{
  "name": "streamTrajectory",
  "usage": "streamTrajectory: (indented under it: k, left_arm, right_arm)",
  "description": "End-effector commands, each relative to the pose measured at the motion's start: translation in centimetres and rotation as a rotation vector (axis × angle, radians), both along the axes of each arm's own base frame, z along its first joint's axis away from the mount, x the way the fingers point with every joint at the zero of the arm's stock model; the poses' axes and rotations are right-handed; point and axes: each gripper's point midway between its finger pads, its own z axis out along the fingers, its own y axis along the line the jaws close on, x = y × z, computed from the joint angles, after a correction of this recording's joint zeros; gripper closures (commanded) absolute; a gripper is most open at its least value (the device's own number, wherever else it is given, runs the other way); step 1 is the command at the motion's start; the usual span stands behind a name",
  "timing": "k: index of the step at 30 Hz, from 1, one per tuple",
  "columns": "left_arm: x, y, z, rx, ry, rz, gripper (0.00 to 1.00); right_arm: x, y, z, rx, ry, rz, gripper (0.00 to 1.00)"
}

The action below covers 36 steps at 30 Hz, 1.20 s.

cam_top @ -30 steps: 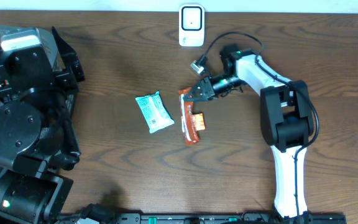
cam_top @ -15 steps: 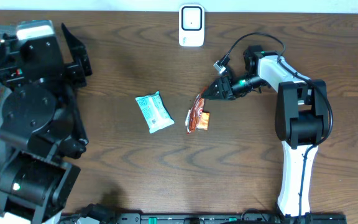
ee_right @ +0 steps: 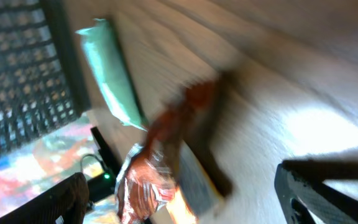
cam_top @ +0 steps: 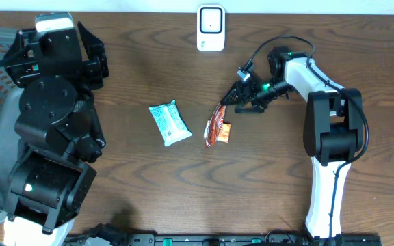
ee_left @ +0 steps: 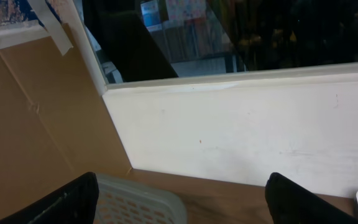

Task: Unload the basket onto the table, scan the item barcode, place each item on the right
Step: 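Raise the right gripper toward the scanner, then lower the right gripper onto the red chocolate bar and grasp it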

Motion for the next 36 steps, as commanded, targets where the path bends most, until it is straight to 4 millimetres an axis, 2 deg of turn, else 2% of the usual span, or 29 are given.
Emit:
streamTrajectory:
  k: [1, 3, 6, 10, 14, 18, 23, 28, 29, 32, 34, 36]
  left_arm:
    - [-0.1, 0.2, 0.0, -0.009, -0.005, 0.005, 0.14]
    - [-0.1, 0.2, 0.0, -0.009, -0.005, 0.005, 0.14]
    - [-0.1, 0.2, 0.0, -0.009, -0.007, 0.005, 0.14]
    - [-0.2, 0.2, 0.2, -0.011, -0.013, 0.005, 0.14]
    - [-0.6, 0.4, 0.5, -0.016, -0.024, 0.005, 0.14]
    - [-1.0, 0.5, 0.8, -0.02, -0.035, 0.005, 0.14]
    - [-1.3, 0.6, 1.0, -0.022, -0.04, 0.005, 0.14]
    - [-1.2, 0.6, 0.9, -0.021, -0.038, 0.005, 0.14]
    - [-1.2, 0.6, 0.9, -0.021, -0.038, 0.005, 0.14]
    - [-1.2, 0.6, 0.9, -0.021, -0.038, 0.005, 0.14]
    - [-1.2, 0.6, 0.9, -0.021, -0.038, 0.005, 0.14]
    - [-1.2, 0.6, 0.9, -0.021, -0.039, 0.005, 0.14]
  right_arm:
    - [-0.1, -4.0, -2.4, -0.431, 0.122, -0.117, 0.06]
    - [-0.4, -4.4, -1.7, -0.533, 0.144, -0.14, 0.05]
    - [-0.8, -3.3, -0.4, -0.621, 0.141, -0.155, 0.02]
    - [-0.7, -0.6, 0.4, -0.626, 0.129, -0.178, 0.01]
    - [-1.1, 0.6, 0.4, -0.636, 0.15, -0.202, 0.02]
    - [-1.1, 0.3, 0.6, -0.667, 0.158, -0.221, 0.09]
    - [-0.2, -2.3, 1.6, -0.791, 0.107, -0.244, 0.09]
    - [1.7, -2.1, 4.7, -0.705, -0.055, -0.095, 0.05]
    - [2.1, -1.4, 5.8, -0.652, -0.113, -0.028, 0.02]
    - [2.0, 1.0, 8.1, -0.479, -0.238, 0.143, 0.01]
    - [1.6, 2.2, 8.6, -0.404, -0.28, 0.214, 0.01]
    - [1.4, 2.4, 8.2, -0.4, -0.287, 0.244, 0.01]
